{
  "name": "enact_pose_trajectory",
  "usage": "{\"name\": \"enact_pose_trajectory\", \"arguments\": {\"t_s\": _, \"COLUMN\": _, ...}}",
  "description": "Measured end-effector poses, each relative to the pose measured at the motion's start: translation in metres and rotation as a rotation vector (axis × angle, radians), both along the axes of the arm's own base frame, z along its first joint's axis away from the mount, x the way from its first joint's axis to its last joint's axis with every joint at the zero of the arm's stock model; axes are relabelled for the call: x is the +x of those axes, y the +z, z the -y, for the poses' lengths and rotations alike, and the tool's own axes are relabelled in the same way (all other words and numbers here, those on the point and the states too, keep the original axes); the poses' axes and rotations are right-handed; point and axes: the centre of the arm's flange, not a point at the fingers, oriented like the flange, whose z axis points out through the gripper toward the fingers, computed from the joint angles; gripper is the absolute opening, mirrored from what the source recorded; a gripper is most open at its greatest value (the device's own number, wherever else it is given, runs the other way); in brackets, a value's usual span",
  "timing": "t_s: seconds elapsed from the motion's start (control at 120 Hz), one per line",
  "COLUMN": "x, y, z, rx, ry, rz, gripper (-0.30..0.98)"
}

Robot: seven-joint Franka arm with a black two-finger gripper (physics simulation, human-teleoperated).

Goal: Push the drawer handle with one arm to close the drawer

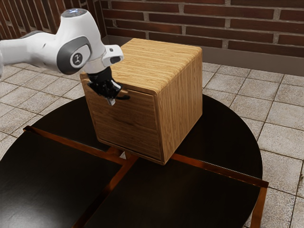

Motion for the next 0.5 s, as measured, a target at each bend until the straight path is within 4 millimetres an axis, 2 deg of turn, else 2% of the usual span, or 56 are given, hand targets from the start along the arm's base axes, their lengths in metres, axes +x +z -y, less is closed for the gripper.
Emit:
{"name": "enact_pose_trajectory", "arguments": {"t_s": 0.1, "x": 0.005, "y": -0.005, "z": 0.013, "rx": 0.015, "ry": -0.017, "rz": -0.001, "gripper": -0.19}}
{"name": "enact_pose_trajectory", "arguments": {"t_s": 0.133, "x": 0.004, "y": -0.004, "z": 0.022, "rx": 0.012, "ry": -0.03, "rz": 0.0, "gripper": -0.1}}
{"name": "enact_pose_trajectory", "arguments": {"t_s": 0.167, "x": 0.0, "y": 0.0, "z": 0.023, "rx": 0.005, "ry": -0.032, "rz": 0.006, "gripper": -0.1}}
{"name": "enact_pose_trajectory", "arguments": {"t_s": 0.183, "x": -0.008, "y": 0.004, "z": 0.023, "rx": 0.003, "ry": -0.033, "rz": 0.008, "gripper": -0.1}}
{"name": "enact_pose_trajectory", "arguments": {"t_s": 0.25, "x": -0.076, "y": 0.028, "z": 0.012, "rx": -0.007, "ry": -0.024, "rz": 0.027, "gripper": -0.1}}
{"name": "enact_pose_trajectory", "arguments": {"t_s": 0.283, "x": -0.121, "y": 0.06, "z": 0.002, "rx": -0.013, "ry": -0.011, "rz": 0.073, "gripper": -0.09}}
{"name": "enact_pose_trajectory", "arguments": {"t_s": 0.308, "x": -0.15, "y": 0.091, "z": -0.001, "rx": -0.016, "ry": -0.009, "rz": 0.116, "gripper": -0.03}}
{"name": "enact_pose_trajectory", "arguments": {"t_s": 0.317, "x": -0.158, "y": 0.104, "z": -0.002, "rx": -0.017, "ry": -0.009, "rz": 0.133, "gripper": -0.02}}
{"name": "enact_pose_trajectory", "arguments": {"t_s": 0.358, "x": -0.191, "y": 0.198, "z": 0.007, "rx": -0.016, "ry": -0.027, "rz": 0.237, "gripper": 0.08}}
{"name": "enact_pose_trajectory", "arguments": {"t_s": 0.383, "x": -0.211, "y": 0.243, "z": 0.011, "rx": -0.015, "ry": -0.036, "rz": 0.276, "gripper": 0.14}}
{"name": "enact_pose_trajectory", "arguments": {"t_s": 0.4, "x": -0.22, "y": 0.265, "z": 0.011, "rx": -0.013, "ry": -0.036, "rz": 0.288, "gripper": 0.17}}
{"name": "enact_pose_trajectory", "arguments": {"t_s": 0.442, "x": -0.231, "y": 0.294, "z": 0.009, "rx": -0.001, "ry": -0.03, "rz": 0.275, "gripper": 0.26}}
{"name": "enact_pose_trajectory", "arguments": {"t_s": 0.5, "x": -0.232, "y": 0.303, "z": 0.006, "rx": 0.017, "ry": -0.02, "rz": 0.209, "gripper": 0.36}}
